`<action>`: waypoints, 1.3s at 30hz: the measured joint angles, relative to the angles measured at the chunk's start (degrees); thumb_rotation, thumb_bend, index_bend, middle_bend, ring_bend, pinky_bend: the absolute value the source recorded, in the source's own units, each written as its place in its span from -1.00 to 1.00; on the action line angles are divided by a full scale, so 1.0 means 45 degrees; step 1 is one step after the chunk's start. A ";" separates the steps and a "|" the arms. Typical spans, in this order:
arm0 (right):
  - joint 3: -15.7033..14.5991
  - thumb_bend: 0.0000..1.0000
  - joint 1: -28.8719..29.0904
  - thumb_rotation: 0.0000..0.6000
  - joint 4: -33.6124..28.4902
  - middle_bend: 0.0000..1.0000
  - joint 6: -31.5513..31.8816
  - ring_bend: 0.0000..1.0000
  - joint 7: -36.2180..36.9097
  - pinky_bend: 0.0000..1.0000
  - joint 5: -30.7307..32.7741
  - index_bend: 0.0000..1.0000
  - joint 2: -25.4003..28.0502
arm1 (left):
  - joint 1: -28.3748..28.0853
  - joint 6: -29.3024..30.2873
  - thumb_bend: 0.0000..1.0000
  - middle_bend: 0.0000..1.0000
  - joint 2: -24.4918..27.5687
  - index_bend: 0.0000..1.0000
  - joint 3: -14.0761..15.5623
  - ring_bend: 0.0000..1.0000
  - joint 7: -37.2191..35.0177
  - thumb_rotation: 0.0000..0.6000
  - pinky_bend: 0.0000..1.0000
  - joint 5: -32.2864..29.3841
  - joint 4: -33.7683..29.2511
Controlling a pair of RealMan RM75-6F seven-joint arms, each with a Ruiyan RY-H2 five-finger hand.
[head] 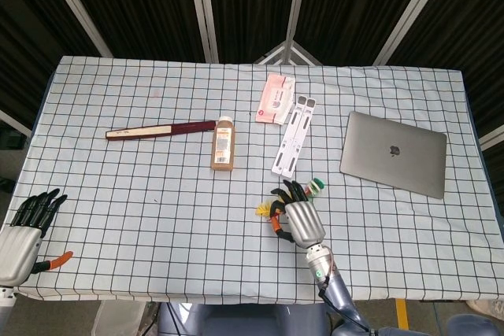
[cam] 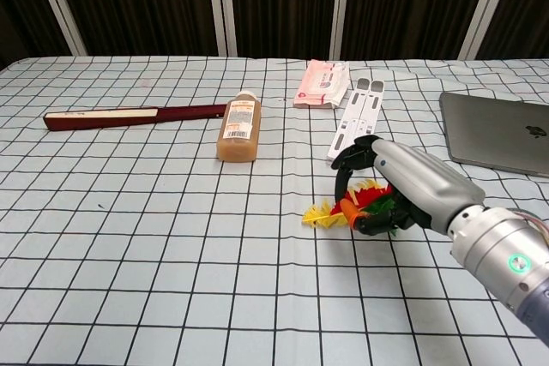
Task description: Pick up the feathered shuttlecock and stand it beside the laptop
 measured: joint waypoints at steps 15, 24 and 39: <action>0.1267 0.12 -0.0223 1.00 -0.3311 -0.49 0.0944 -1.00 -0.0844 -1.00 0.0314 0.20 0.3242 | 0.0003 -0.0033 -1.00 -1.00 -0.0035 -1.00 0.0005 -1.00 0.0184 1.00 -1.00 -0.0024 -0.0019; 0.1327 0.12 -0.0609 1.00 -0.3717 -0.48 0.1218 -0.99 -0.0375 -1.00 0.0773 0.20 0.4325 | 0.0011 -0.0062 -1.00 -1.00 -0.0140 -1.00 -0.0011 -1.00 0.0425 1.00 -1.00 -0.0083 0.0001; 0.1432 0.12 -0.0676 1.00 -0.4043 -0.48 0.1621 -0.99 -0.0136 -1.00 0.0821 0.20 0.5025 | 0.0008 -0.0097 -1.00 -1.00 -0.0138 -1.00 -0.0023 -1.00 0.0465 1.00 -1.00 -0.0143 -0.0045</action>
